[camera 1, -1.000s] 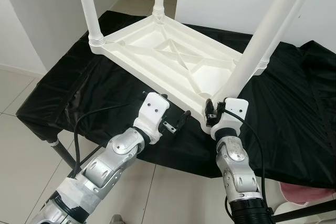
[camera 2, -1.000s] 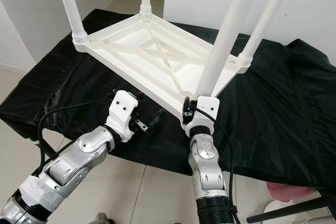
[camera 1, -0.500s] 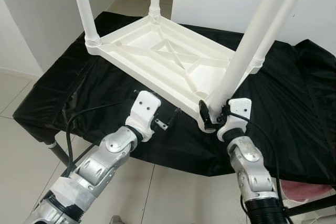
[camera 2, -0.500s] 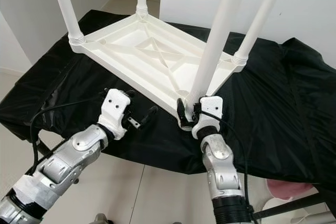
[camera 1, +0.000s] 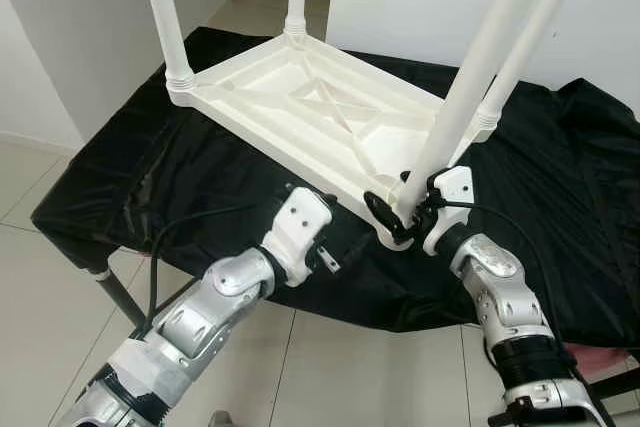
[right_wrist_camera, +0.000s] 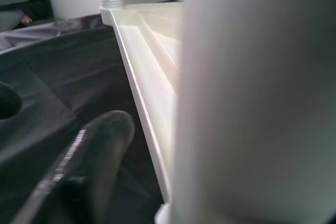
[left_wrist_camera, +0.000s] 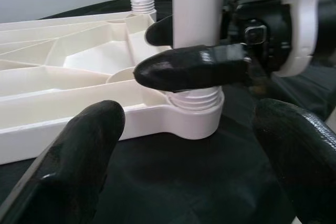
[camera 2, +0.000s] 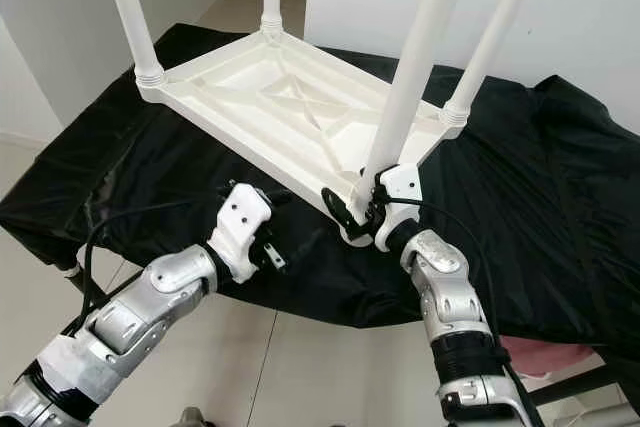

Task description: Building children table

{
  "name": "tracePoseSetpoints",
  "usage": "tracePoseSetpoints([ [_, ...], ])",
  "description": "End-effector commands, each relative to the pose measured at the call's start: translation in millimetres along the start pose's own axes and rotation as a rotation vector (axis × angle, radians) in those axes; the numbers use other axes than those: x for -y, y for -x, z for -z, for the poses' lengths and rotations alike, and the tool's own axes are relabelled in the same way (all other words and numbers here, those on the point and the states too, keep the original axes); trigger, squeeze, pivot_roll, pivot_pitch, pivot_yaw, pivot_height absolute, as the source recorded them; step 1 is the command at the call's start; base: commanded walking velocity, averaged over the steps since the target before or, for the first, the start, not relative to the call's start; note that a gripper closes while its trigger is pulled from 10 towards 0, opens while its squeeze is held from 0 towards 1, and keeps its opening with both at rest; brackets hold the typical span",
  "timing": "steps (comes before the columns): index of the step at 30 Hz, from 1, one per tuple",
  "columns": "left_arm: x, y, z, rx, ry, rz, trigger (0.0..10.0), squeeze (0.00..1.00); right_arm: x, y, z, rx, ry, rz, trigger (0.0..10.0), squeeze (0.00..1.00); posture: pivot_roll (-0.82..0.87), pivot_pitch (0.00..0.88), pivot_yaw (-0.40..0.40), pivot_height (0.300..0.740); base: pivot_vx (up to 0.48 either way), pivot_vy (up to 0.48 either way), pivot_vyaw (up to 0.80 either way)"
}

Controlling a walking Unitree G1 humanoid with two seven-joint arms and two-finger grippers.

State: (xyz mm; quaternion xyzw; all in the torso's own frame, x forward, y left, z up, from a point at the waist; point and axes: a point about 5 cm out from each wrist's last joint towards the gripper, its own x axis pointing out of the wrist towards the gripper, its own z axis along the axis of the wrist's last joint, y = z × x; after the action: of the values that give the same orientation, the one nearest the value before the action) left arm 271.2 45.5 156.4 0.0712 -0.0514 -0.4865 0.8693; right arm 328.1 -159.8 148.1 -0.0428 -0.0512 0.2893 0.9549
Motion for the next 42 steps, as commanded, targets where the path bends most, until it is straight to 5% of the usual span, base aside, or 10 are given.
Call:
tracePoseSetpoints([
  [1,7.2,-0.6,1,-0.009,-0.008,0.041,10.0,0.00,-1.7,0.5,9,-0.039,-0.001,-0.028,0.0,0.00,0.05,0.053,-0.050,0.740,0.000,0.000,0.00],
  [14,8.7,0.4,2,-0.010,-0.006,0.061,10.0,0.00,8.3,1.0,13,-0.039,-0.023,-0.022,0.0,0.00,0.04,0.072,-0.045,0.740,0.000,0.000,0.00],
  [15,8.6,0.2,3,-0.011,-0.008,0.060,10.0,0.00,8.7,0.7,14,-0.040,-0.024,-0.017,5.9,0.00,0.04,0.072,-0.045,0.740,0.000,0.000,0.00],
  [16,7.7,-0.2,2,-0.011,-0.009,0.058,10.0,0.00,8.6,0.0,14,-0.033,-0.036,-0.002,10.0,0.00,0.04,0.074,-0.046,0.740,0.000,0.000,0.00],
  [24,5.7,-2.2,2,-0.005,-0.008,0.045,10.0,0.00,0.1,-6.2,14,-0.040,-0.069,0.118,10.0,0.00,0.04,0.074,-0.046,0.740,0.000,0.000,0.00],
  [27,6.4,-1.9,2,-0.006,-0.009,0.042,10.0,0.00,-6.4,-8.7,14,-0.049,-0.131,0.284,10.0,0.00,0.03,0.076,-0.050,0.740,0.000,0.000,0.00],
  [42,9.2,-1.5,3,-0.007,0.001,0.034,10.0,0.00,-38.0,-2.1,6,0.007,-0.218,0.670,10.0,0.00,0.03,0.091,-0.057,0.740,0.000,0.000,0.00],
])
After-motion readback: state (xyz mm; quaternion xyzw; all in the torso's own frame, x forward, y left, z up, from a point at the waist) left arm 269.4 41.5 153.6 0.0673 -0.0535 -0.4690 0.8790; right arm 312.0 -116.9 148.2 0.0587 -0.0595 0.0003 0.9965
